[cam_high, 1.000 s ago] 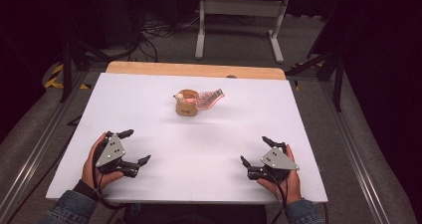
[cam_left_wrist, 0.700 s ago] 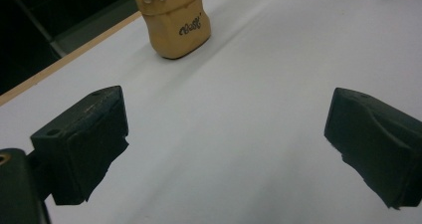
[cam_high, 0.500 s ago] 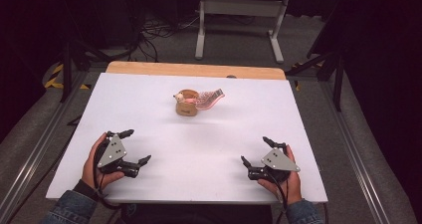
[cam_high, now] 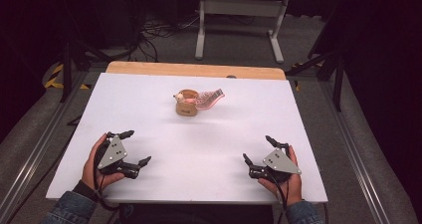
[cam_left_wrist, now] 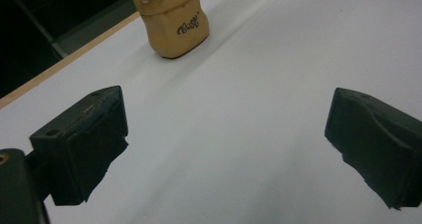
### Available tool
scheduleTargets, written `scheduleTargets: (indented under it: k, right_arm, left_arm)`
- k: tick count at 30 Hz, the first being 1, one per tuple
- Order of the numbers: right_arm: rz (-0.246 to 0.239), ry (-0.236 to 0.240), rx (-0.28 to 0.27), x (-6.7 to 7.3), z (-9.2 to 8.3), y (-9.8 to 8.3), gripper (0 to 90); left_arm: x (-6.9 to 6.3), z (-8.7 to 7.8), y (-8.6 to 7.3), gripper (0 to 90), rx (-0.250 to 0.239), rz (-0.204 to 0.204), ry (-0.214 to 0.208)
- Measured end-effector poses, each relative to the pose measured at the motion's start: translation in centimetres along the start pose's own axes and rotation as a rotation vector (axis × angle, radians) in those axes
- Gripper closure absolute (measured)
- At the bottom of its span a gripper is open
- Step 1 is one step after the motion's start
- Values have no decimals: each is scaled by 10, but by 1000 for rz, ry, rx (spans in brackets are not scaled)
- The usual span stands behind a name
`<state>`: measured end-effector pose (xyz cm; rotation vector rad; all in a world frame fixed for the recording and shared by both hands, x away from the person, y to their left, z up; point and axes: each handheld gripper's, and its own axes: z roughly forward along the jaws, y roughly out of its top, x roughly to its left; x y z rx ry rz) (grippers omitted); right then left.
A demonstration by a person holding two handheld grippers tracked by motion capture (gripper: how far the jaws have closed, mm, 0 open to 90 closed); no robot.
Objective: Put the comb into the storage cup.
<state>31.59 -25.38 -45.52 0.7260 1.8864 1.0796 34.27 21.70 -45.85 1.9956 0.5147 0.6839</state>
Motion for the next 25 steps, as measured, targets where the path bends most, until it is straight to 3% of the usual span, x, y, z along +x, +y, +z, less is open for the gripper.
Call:
scheduleTargets:
  k: [5, 18, 25]
  right_arm:
    - [5, -35, -10, -1, -1, 0, 105]
    - [25, -18, -9, -1, 0, 1, 88]
    - [78, -15, -6, -5, 1, 0, 73]
  left_arm:
    - [0, 1, 0, 42, 2, -1, 0]
    - [1, 1, -1, 42, 0, -10, -5]
    - [4, 4, -1, 43, 3, -18, -6]
